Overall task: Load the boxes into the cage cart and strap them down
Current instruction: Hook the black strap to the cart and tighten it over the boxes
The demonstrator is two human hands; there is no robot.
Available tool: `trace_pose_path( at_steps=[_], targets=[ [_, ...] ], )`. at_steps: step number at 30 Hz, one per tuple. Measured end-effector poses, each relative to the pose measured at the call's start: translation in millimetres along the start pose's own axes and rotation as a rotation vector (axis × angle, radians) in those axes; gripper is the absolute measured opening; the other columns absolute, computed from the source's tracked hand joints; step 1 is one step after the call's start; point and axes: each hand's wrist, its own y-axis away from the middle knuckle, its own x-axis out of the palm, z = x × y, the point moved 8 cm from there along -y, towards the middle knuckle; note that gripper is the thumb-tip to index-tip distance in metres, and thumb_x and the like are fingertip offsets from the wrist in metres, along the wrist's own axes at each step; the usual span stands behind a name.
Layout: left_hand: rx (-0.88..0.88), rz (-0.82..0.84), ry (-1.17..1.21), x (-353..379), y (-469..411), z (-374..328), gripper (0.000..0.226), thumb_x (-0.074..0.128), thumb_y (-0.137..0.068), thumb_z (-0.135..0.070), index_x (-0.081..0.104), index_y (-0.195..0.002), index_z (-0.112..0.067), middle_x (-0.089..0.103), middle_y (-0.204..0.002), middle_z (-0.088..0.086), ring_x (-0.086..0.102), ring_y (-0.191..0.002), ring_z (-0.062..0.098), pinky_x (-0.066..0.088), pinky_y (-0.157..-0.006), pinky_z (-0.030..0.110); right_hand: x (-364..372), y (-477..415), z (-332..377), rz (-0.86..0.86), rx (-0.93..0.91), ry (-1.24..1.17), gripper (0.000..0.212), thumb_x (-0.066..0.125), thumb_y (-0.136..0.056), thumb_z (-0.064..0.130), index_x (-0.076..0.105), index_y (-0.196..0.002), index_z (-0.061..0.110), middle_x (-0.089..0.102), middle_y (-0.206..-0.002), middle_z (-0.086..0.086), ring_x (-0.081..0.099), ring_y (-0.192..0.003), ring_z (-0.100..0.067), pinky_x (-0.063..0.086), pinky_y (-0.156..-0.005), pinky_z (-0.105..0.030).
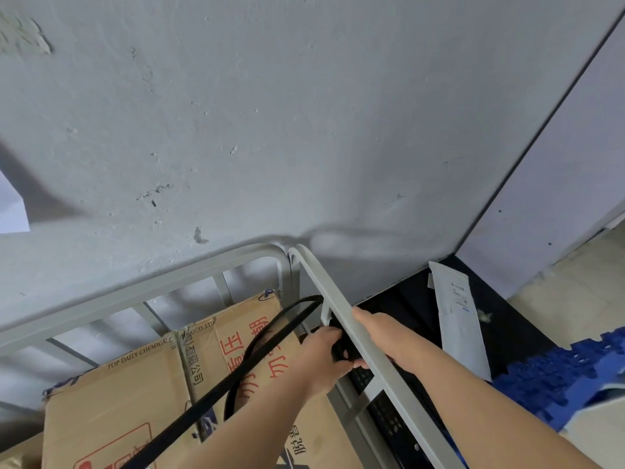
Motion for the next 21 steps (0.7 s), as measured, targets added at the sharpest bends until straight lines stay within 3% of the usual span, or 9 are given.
trace_pose_path(
  at_steps=[3,7,9,10,11,13,17,19,21],
  targets=[
    [-0.048,0.157,-0.165,21.4,-0.3,8.6,0.041,0.057,-0.085,-0.049,0.063,-0.118,-0.024,0.030,-0.151,-0.005,0.014,-0.141,0.025,0.019,-0.112,0.041,2.1,7.1,5.0,-0.005,0.021,0.120,0.030,0.041,-0.094,0.046,0.056,-0.095,0.020,0.069,-0.091,-0.014,0.073,-0.072,-0.031,0.061,-0.070,-0.041],
    [-0.006,0.155,-0.164,20.1,9.3,9.8,0.039,0.046,-0.092,-0.053,0.070,-0.091,-0.022,0.057,-0.129,-0.006,0.017,-0.140,0.015,0.019,-0.113,0.039,3.8,9.6,7.9,-0.010,-0.027,0.232,0.046,0.032,-0.097,0.047,0.057,-0.104,0.009,0.072,-0.083,-0.018,0.067,-0.064,-0.025,0.057,-0.072,-0.038],
    [-0.014,0.089,-0.062,5.3,26.7,11.1,0.049,0.043,-0.093,-0.055,0.070,-0.075,-0.019,0.067,-0.103,-0.008,0.044,-0.121,0.008,0.034,-0.101,0.034,5.5,9.3,9.6,-0.026,-0.081,0.283,0.050,0.029,-0.099,0.047,0.057,-0.107,0.007,0.070,-0.080,-0.011,0.064,-0.062,-0.020,0.055,-0.074,-0.037],
    [-0.036,0.089,0.025,-1.7,39.3,12.0,0.052,0.042,-0.093,-0.057,0.069,-0.072,-0.017,0.070,-0.087,-0.007,0.057,-0.099,0.011,0.042,-0.087,0.031,6.4,9.9,11.0,-0.042,-0.100,0.316,0.049,0.027,-0.100,0.046,0.055,-0.110,0.008,0.069,-0.081,-0.009,0.064,-0.062,-0.018,0.053,-0.074,-0.034],
    [-0.071,0.117,0.130,-5.8,53.3,12.2,0.054,0.041,-0.092,-0.059,0.067,-0.073,-0.015,0.071,-0.075,-0.004,0.059,-0.075,0.020,0.045,-0.073,0.031,7.3,10.8,12.8,-0.066,-0.118,0.369,0.048,0.024,-0.101,0.046,0.052,-0.112,0.009,0.067,-0.084,-0.008,0.064,-0.064,-0.017,0.052,-0.075,-0.033],
    [-0.149,0.183,0.285,-9.5,80.8,12.9,0.053,0.041,-0.092,-0.058,0.061,-0.080,-0.011,0.071,-0.065,0.000,0.049,-0.052,0.025,0.043,-0.056,0.031,9.0,13.5,16.9,-0.131,-0.153,0.482,0.046,0.022,-0.102,0.044,0.049,-0.112,0.009,0.064,-0.092,-0.010,0.064,-0.073,-0.020,0.050,-0.077,-0.034],
    [-0.240,0.208,0.513,-20.5,132.0,9.9,0.039,0.044,-0.099,-0.038,0.056,-0.082,-0.006,0.068,-0.059,0.010,0.057,-0.045,0.019,0.046,-0.049,0.025,13.9,30.9,20.6,-0.247,-0.233,0.720,0.028,0.029,-0.103,0.032,0.042,-0.106,0.007,0.053,-0.083,-0.008,0.052,-0.069,-0.023,0.041,-0.060,-0.036],
    [-0.288,0.185,0.612,-32.4,156.4,9.8,0.035,0.045,-0.100,-0.031,0.055,-0.081,-0.004,0.065,-0.059,0.013,0.056,-0.044,0.020,0.046,-0.046,0.026,19.0,47.1,22.2,-0.262,-0.254,0.768,0.026,0.034,-0.102,0.031,0.038,-0.112,0.007,0.050,-0.089,-0.009,0.050,-0.069,-0.022,0.042,-0.061,-0.037],
    [-0.285,0.148,0.672,-48.4,179.5,4.6,0.033,0.046,-0.100,-0.029,0.055,-0.081,-0.003,0.065,-0.063,0.016,0.057,-0.047,0.023,0.048,-0.049,0.027,28.0,66.3,24.8,-0.264,-0.271,0.858,0.034,0.036,-0.101,0.035,0.032,-0.126,0.012,0.048,-0.107,-0.012,0.053,-0.081,-0.025,0.046,-0.069,-0.036]
  ],
)
